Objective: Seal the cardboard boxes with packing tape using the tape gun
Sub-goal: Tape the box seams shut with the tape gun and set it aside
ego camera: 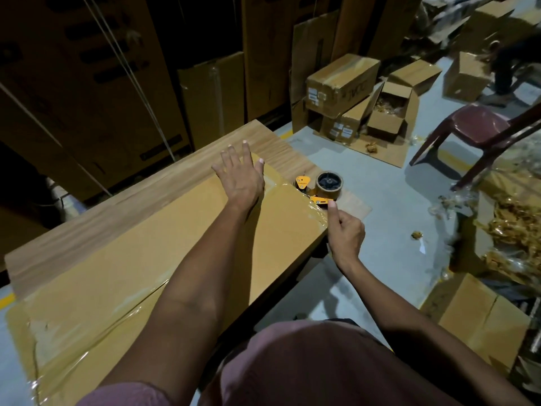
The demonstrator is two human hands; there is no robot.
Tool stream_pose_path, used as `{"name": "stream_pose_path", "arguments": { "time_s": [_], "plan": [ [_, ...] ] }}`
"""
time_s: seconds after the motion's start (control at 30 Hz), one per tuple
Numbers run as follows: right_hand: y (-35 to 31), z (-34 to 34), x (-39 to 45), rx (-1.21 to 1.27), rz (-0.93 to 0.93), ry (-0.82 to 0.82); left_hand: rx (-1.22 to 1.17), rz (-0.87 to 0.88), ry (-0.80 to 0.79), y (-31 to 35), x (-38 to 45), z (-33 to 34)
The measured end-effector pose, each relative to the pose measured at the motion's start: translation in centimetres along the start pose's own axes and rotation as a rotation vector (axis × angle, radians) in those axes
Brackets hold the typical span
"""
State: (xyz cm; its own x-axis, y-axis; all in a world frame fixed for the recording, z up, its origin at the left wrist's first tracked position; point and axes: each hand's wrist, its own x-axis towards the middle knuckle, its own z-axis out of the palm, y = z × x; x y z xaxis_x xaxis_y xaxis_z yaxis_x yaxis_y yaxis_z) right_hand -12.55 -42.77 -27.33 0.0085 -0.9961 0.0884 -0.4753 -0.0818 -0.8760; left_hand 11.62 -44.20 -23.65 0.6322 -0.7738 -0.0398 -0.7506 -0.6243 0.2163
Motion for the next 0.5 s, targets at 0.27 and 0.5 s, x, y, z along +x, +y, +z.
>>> {"name": "stream_pose_path", "arguments": {
  "time_s": [0.27,0.5],
  "plan": [
    [-0.2,-1.6,1.1,0.156,0.03,-0.595,-0.01,0.041,0.006,0.2,-2.4,0.6],
    [-0.8,-4.2,5.7,-0.287,0.007,-1.15,-0.123,-0.043,0.02,1.4,-4.6,0.7]
  ]
}}
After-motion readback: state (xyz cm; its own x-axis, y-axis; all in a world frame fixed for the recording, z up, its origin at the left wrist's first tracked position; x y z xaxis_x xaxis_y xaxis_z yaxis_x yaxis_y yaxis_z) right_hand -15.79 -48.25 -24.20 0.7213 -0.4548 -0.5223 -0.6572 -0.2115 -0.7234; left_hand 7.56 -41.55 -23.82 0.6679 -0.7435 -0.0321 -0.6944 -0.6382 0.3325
